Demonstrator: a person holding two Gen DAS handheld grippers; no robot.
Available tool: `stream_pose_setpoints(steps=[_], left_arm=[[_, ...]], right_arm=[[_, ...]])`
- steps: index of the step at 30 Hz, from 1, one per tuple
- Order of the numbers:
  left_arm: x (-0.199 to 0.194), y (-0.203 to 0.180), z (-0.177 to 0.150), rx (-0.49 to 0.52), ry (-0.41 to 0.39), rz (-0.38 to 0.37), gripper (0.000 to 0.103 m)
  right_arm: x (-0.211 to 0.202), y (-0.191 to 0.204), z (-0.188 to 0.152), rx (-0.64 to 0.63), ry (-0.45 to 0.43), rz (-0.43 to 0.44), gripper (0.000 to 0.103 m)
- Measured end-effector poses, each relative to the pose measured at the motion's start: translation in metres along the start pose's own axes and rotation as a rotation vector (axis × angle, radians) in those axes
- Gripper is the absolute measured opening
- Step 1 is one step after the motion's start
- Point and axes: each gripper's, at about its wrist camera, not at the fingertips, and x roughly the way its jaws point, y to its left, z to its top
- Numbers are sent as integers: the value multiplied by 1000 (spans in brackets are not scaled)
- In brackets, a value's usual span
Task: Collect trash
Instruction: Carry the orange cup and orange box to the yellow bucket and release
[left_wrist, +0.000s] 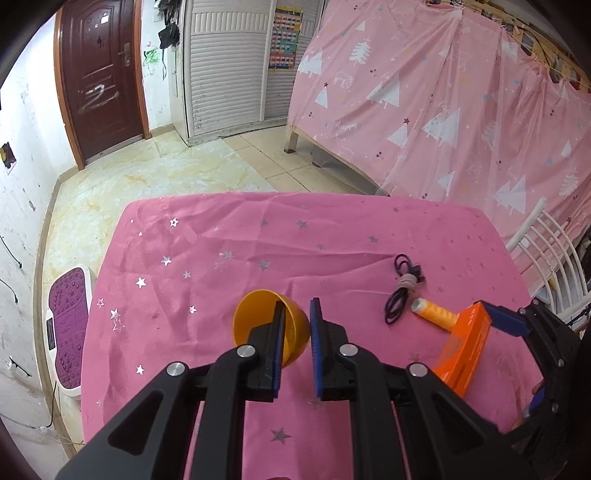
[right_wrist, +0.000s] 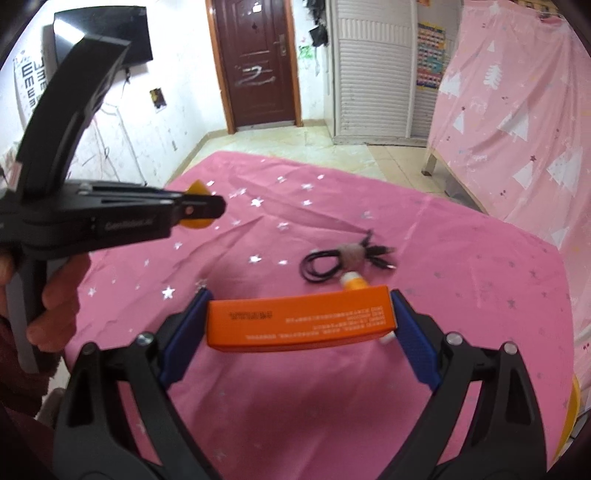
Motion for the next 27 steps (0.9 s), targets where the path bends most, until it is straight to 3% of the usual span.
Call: stream_pose_setpoints(steps=[16,27], left_arm=[[-23,-98,4,127,-13,-53,7],[-20,-181,2,214,11,-106,7]], right_arm=[[-66,-83,-24,171,-130,-82,90],[-102,-161,-66,326,-194,-157,90]])
